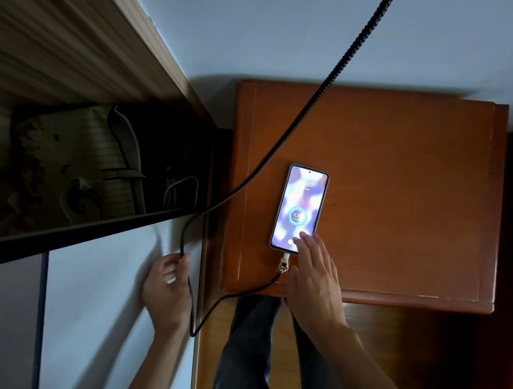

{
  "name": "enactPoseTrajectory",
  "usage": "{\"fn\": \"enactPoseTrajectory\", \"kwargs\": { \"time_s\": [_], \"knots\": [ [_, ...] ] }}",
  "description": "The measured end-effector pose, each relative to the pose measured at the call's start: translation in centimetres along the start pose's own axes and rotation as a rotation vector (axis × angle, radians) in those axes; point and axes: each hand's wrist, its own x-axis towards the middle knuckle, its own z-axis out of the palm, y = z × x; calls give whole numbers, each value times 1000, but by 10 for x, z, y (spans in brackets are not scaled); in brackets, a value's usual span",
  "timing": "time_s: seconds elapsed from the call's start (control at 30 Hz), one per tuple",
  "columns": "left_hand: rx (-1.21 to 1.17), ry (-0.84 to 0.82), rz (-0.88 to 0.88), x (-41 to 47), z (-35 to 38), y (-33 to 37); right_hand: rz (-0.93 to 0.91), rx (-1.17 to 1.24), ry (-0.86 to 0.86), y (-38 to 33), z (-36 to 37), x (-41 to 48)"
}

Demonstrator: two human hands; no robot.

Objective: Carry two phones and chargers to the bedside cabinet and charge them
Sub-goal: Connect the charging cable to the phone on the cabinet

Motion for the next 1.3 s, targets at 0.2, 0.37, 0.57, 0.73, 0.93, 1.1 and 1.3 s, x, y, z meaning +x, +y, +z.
{"fn": "enactPoseTrajectory", "kwargs": {
  "time_s": [0.2, 0.37, 0.57, 0.73, 0.93, 1.1, 1.3],
  "knots": [
    [103, -185, 96, -10, 28, 13, -28, 116, 36, 1, 0, -4],
    [144, -308, 127, -32, 26, 14, 15, 297, 114, -5, -19, -7],
    [227, -429, 125, -59, 1, 33, 264, 526, 104, -13, -71, -19],
    [257, -453, 164, -69, -17, 70, 257, 532, 119, -16, -110, -34],
    [216, -403, 247, -86, -40, 137, 218, 599, 223, -43, -163, -57],
    [125, -412, 270, -114, -57, 208, 195, 728, 287, -68, -211, -83],
    [-33, -436, 380, -157, -86, 282, 88, 801, 372, -97, -270, -131]
  ]
}}
